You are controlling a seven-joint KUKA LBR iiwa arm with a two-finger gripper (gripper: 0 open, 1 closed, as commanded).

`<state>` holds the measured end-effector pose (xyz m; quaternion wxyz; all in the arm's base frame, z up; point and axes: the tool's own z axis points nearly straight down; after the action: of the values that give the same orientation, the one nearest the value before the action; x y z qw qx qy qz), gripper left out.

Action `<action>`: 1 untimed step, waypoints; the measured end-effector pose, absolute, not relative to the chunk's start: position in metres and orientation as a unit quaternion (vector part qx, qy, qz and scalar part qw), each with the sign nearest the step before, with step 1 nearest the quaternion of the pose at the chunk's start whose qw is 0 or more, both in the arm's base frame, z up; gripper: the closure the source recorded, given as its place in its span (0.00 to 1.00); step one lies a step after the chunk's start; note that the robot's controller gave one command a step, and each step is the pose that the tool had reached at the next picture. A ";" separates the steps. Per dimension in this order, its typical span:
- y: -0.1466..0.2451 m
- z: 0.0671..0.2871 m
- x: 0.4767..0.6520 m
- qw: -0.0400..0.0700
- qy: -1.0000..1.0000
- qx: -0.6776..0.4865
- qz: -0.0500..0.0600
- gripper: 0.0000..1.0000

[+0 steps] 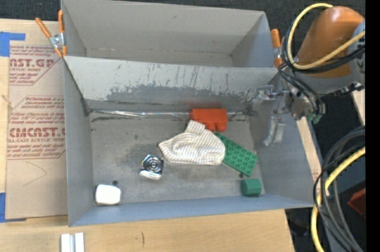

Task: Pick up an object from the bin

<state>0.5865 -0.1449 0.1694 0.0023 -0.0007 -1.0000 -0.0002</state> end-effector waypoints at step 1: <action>-0.144 0.174 0.588 -0.001 -1.000 0.000 0.000 0.00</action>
Offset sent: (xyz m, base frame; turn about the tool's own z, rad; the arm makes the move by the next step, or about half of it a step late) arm -0.0456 0.0393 -0.0950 0.0425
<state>0.5880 -0.1443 0.1744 -0.0010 0.0001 -1.0000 0.0004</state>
